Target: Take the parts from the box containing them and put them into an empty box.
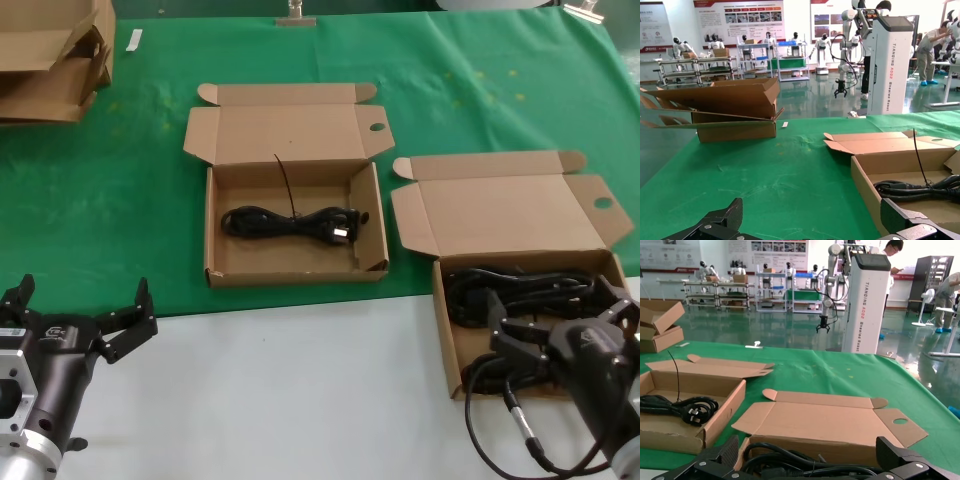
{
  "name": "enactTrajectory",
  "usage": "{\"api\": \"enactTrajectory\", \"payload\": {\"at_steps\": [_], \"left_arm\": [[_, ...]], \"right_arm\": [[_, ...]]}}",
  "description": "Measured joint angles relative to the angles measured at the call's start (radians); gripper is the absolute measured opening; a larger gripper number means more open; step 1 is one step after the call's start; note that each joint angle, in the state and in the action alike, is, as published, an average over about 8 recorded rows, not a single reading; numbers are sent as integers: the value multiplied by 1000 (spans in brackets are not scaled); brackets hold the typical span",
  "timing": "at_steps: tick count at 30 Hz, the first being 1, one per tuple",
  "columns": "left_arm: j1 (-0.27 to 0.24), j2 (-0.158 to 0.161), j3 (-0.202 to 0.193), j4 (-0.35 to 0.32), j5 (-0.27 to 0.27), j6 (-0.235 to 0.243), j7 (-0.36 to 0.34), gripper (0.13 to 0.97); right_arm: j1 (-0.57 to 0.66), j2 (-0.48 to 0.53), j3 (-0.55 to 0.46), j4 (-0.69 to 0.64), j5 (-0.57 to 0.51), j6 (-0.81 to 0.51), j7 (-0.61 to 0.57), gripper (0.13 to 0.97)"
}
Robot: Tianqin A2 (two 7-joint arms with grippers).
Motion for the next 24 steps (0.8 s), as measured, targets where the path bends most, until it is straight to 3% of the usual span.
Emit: {"api": "enactTrajectory", "payload": {"at_steps": [24], "left_arm": [[0,0,0,0,0,0,0,966]], "right_arm": [[0,0,0,0,0,0,0,966]]}}
